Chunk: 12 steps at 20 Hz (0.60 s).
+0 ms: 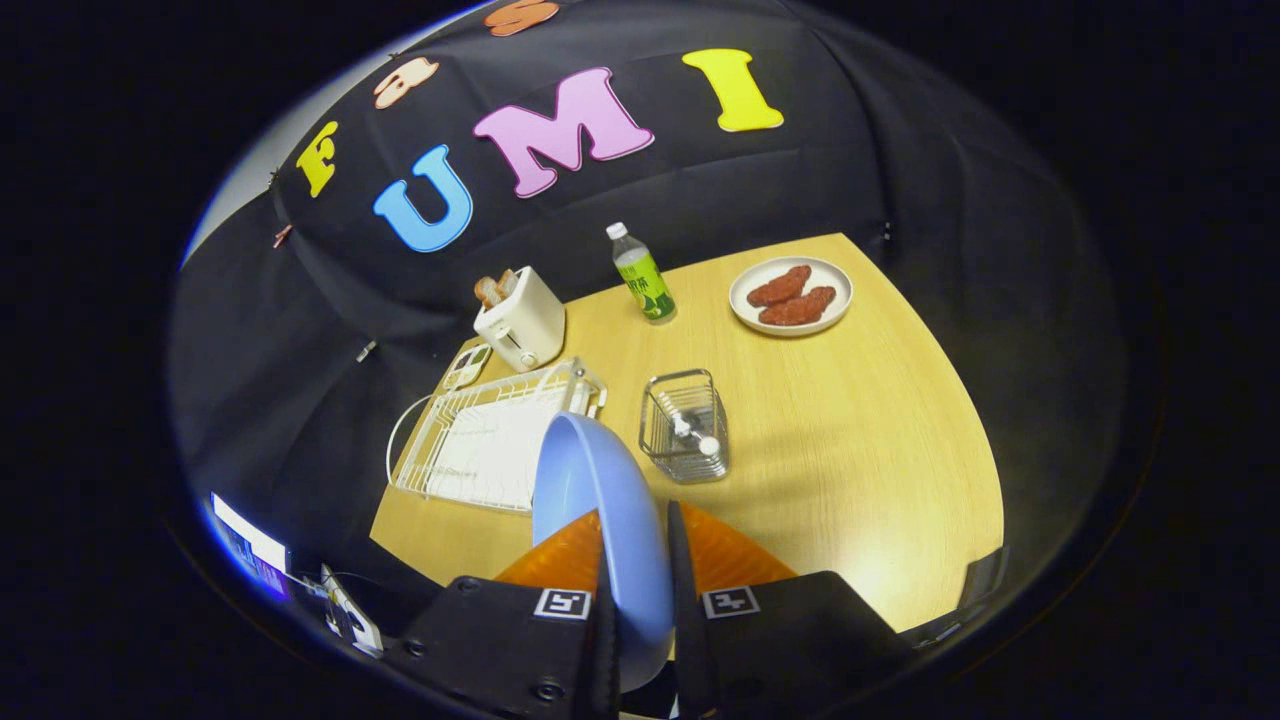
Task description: Take the plate from the dish rack, then take the spoon from the basket and place it into the plate.
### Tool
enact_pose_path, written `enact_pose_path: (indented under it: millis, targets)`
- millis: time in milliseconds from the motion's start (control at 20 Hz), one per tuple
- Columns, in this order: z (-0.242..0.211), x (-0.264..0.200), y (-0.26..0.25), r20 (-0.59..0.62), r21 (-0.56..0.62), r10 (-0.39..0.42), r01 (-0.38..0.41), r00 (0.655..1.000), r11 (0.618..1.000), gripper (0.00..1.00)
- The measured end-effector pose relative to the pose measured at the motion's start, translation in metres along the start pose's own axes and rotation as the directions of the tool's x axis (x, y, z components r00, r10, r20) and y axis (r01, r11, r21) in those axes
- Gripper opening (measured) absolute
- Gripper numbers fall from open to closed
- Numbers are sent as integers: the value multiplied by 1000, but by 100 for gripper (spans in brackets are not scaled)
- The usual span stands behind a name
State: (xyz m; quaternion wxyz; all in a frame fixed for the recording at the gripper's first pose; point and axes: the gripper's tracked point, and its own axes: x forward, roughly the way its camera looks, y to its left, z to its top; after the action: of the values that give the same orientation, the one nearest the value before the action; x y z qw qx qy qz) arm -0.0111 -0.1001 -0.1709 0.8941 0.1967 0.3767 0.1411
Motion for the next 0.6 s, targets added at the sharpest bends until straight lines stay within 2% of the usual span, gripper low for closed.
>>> enact_pose_path:
  millis: [200, 400, 600]
  targets:
    - [-33, 18, -26, -99, 136, 62, -49, 993, 990, 26]
    - [-63, 42, -42, -154, 105, 95, -79, 984, 991, 26]
    - [-74, 80, -59, -169, 151, 77, -51, 983, 987, 26]
